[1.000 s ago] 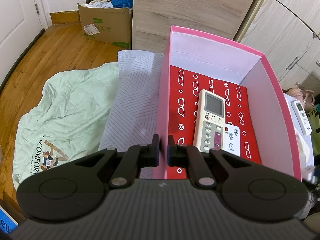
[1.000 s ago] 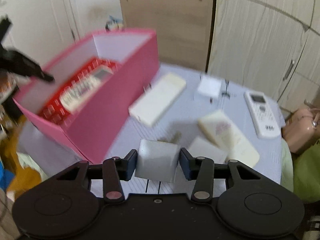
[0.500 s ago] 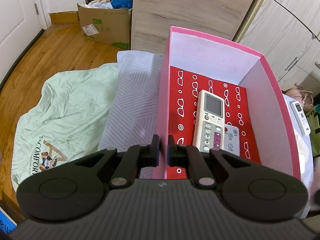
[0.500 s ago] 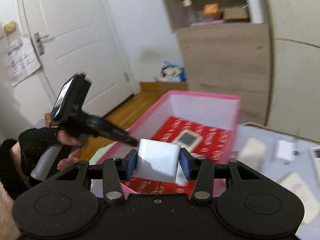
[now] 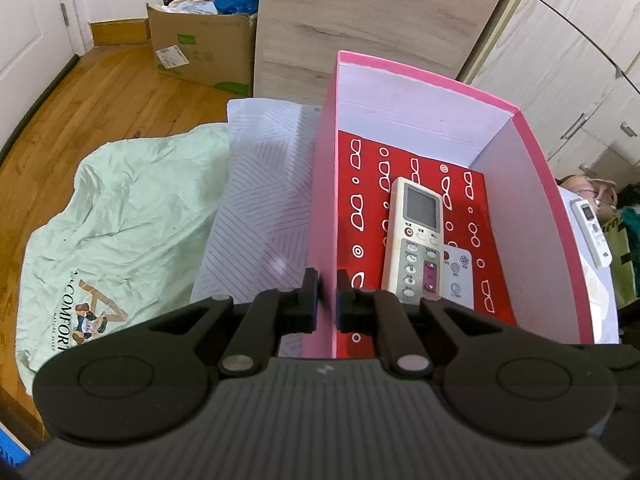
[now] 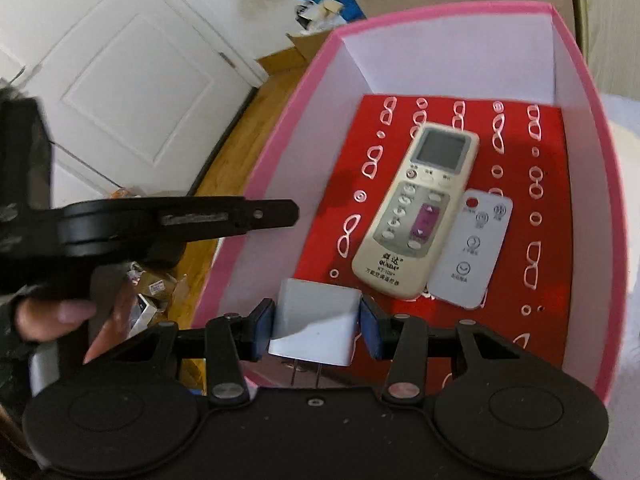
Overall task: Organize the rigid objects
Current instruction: 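Lower the white charger into the pink box and open the right tool, then grasp the second white square plug with the right tool and lift it toward the box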
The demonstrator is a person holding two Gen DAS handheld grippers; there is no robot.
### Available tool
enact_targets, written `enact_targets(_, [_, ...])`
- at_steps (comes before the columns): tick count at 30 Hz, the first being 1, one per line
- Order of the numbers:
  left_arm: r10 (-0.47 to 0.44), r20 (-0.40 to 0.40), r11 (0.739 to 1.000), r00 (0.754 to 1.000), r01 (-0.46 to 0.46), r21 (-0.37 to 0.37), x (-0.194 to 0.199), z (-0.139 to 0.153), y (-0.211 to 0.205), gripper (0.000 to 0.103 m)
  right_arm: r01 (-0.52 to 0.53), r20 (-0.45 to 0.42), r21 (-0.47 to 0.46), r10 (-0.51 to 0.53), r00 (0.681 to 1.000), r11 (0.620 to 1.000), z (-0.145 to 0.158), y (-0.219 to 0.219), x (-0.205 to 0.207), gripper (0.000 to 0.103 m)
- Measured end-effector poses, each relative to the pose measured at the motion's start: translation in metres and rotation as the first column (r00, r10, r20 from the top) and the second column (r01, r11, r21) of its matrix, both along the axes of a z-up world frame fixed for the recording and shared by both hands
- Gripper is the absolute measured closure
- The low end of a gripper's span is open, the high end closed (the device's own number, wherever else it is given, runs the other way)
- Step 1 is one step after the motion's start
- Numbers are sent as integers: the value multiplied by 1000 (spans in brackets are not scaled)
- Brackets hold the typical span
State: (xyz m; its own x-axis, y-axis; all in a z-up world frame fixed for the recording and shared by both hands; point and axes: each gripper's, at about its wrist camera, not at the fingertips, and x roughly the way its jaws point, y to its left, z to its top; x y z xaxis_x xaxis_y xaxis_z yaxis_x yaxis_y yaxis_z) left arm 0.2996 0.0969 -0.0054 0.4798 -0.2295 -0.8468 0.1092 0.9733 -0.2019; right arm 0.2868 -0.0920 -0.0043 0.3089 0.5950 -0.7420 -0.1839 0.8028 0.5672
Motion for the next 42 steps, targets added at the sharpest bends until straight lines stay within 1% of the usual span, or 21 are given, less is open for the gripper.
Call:
enact_targets(2, [-6, 1, 1000, 1000, 6, -5, -1, 0, 1, 95, 4, -8, -26, -4, 1000, 1000, -4, 5, 2, 52])
enact_targets(5, [-13, 2, 1000, 1000, 13, -4, -1, 1, 1, 95, 25, -37, -32, -26, 999, 999, -12, 9, 5, 52])
enact_targets(10, [-16, 2, 1000, 1000, 16, -1, -1, 1, 0, 95, 75, -78, 5, -74, 994, 997, -22, 8, 17, 50])
enact_targets(11, [-15, 1, 1000, 1000, 15, -1, -1, 1, -1, 95, 81, -81, 16, -79, 994, 997, -21, 6, 20, 47])
enact_targets(12, [-15, 0, 1000, 1000, 15, 0, -1, 1, -1, 95, 82, -70, 21, -80, 994, 996, -17, 3, 20, 46])
enact_targets(15, [-25, 3, 1000, 1000, 25, 8, -1, 2, -3, 95, 74, 0, 27, -74, 997, 997, 4, -8, 12, 45])
enact_targets(17, [-42, 7, 999, 999, 42, 21, -3, 3, -4, 96, 60, 67, 32, -62, 996, 998, 22, -20, 2, 45])
enact_targets(19, [-64, 15, 997, 998, 64, 41, -5, 5, -6, 96, 56, 146, 14, -58, 988, 998, 38, -32, -8, 45])
enact_targets(21, [-79, 23, 996, 997, 77, 53, -6, 5, -7, 96, 55, 237, -13, -51, 970, 998, 53, -46, -21, 42])
enact_targets(22, [-89, 28, 994, 996, 87, 59, -6, 5, -7, 96, 58, 273, -33, -46, 961, 998, 59, -53, -25, 36])
enact_targets(23, [-91, 29, 994, 995, 89, 58, -7, 5, -6, 96, 63, 303, -63, -41, 952, 996, 64, -60, -31, 34])
enact_targets(26, [-101, 35, 993, 994, 99, 67, -9, 5, -7, 96, 117, 353, -152, -56, 934, 981, 71, -82, -38, 34])
enact_targets(28, [-108, 40, 991, 993, 104, 79, -10, 5, -9, 96, 157, 372, -220, -66, 926, 963, 71, -98, -39, 34])
enact_targets(31, [-127, 48, 987, 991, 121, 110, -13, 6, -14, 96, 229, 354, -314, -111, 929, 921, 61, -123, -37, 34])
enact_targets(33, [-151, 59, 978, 987, 141, 152, -16, 6, -19, 96, 253, 315, -362, -138, 939, 897, 51, -138, -34, 34])
enact_targets(36, [-177, 72, 965, 982, 158, 208, -19, 6, -27, 96, 280, 242, -374, -198, 950, 884, 35, -161, -28, 34])
enact_targets(39, [-182, 75, 958, 980, 160, 236, -20, 6, -31, 96, 309, 168, -390, -263, 950, 868, 18, -180, -22, 34])
enact_targets(41, [-185, 75, 955, 980, 161, 248, -21, 5, -33, 96, 308, 139, -414, -275, 951, 856, 8, -188, -20, 34])
enact_targets(42, [-187, 75, 954, 980, 162, 253, -22, 5, -34, 96, 312, 131, -440, -284, 950, 842, 4, -191, -21, 34])
